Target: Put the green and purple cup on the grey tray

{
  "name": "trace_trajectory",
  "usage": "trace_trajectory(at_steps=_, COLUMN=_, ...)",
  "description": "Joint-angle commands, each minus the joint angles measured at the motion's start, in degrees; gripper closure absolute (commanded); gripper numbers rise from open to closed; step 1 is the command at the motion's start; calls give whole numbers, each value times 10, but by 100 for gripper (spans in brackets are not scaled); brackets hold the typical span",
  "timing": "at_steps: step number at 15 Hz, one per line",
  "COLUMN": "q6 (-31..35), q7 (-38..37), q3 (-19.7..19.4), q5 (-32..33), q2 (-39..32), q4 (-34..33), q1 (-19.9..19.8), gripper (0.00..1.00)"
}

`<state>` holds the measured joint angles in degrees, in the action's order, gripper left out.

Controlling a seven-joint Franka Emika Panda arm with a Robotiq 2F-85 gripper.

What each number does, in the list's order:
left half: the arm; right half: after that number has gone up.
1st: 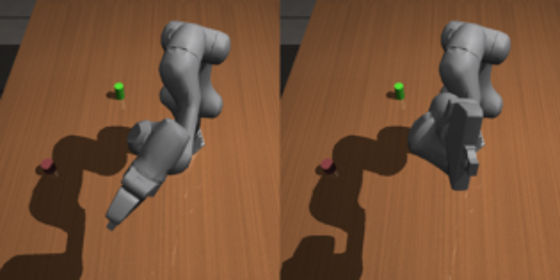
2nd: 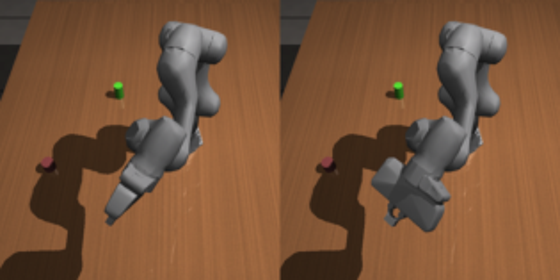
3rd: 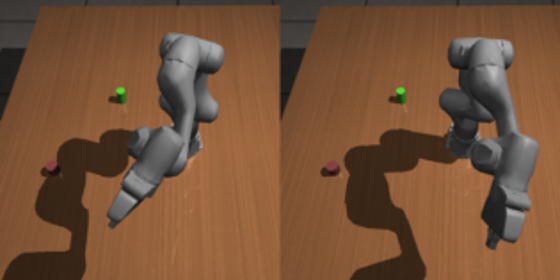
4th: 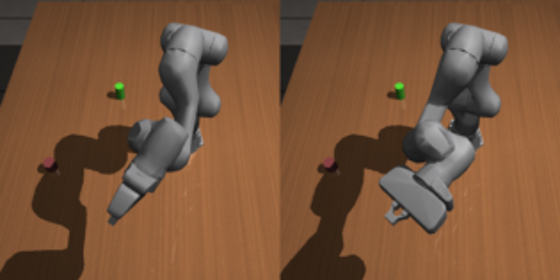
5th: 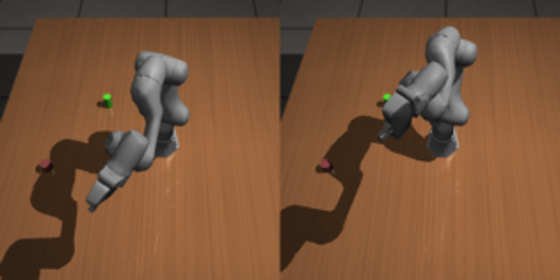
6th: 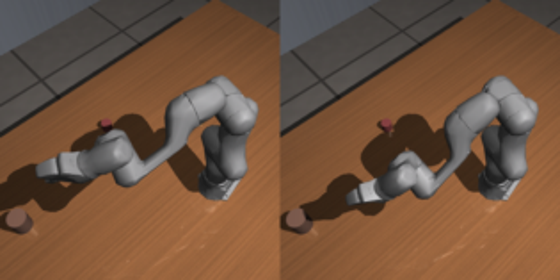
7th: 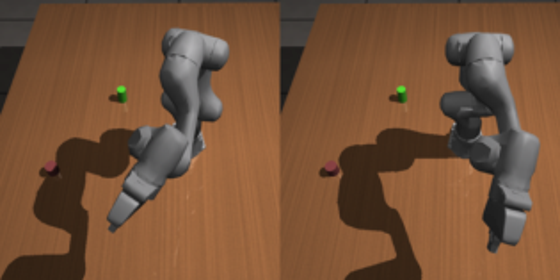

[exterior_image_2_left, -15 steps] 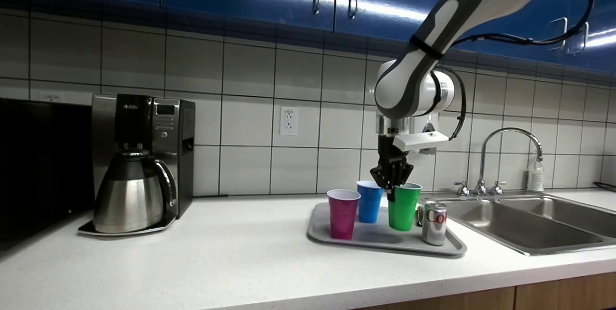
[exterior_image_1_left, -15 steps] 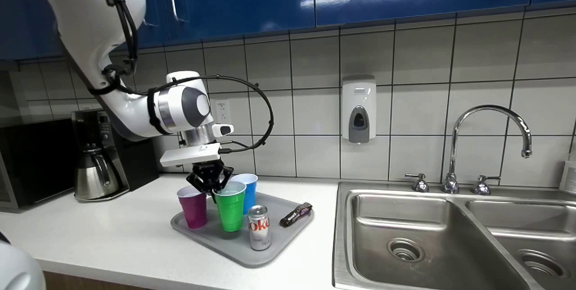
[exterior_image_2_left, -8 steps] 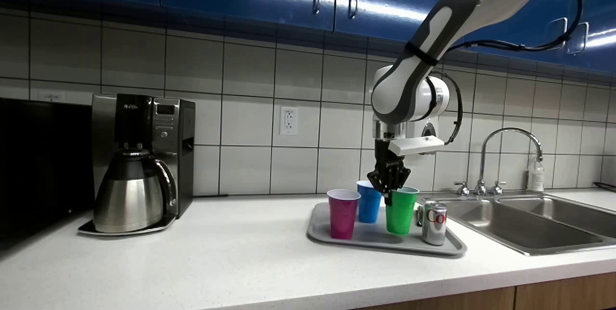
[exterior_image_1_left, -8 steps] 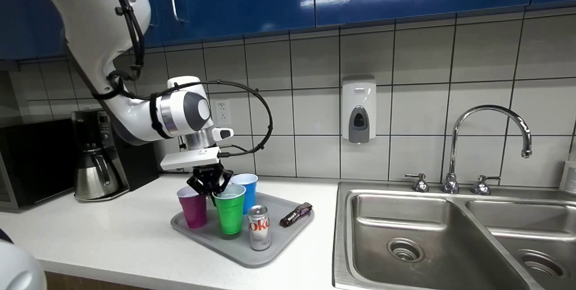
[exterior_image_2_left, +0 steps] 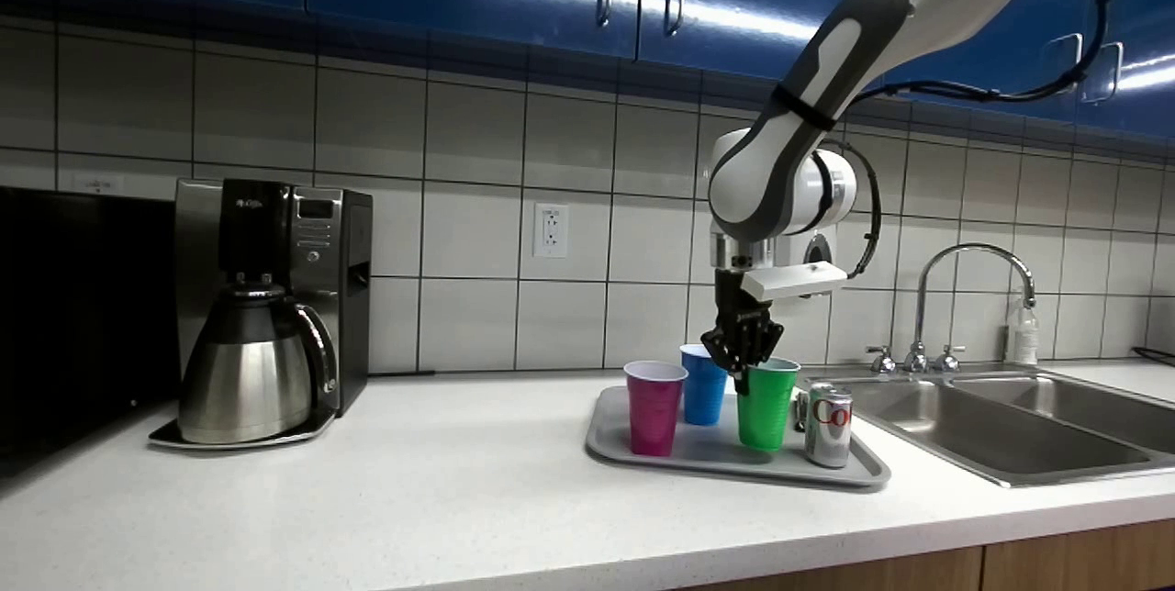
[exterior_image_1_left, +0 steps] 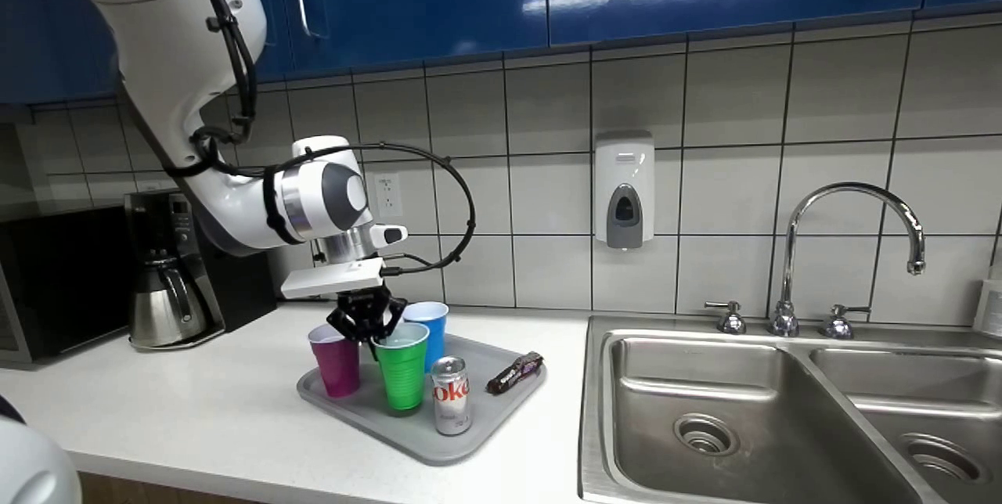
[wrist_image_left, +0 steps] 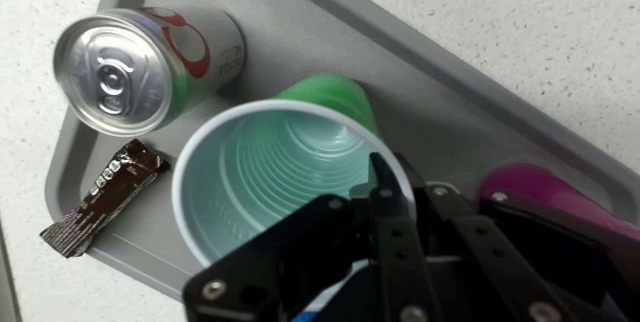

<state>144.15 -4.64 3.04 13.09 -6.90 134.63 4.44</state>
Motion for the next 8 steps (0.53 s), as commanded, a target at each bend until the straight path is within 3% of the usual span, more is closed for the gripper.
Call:
trace_trajectory(at_steps=1, q6=-4, q7=-2, q3=-3, q5=7, q2=-4, q4=-7, q1=2, gripper=99)
trace_trajectory(at_steps=8, q6=-2, q7=35, q3=0, q5=-7, q2=-6, q4=-2, q1=-1, gripper=99)
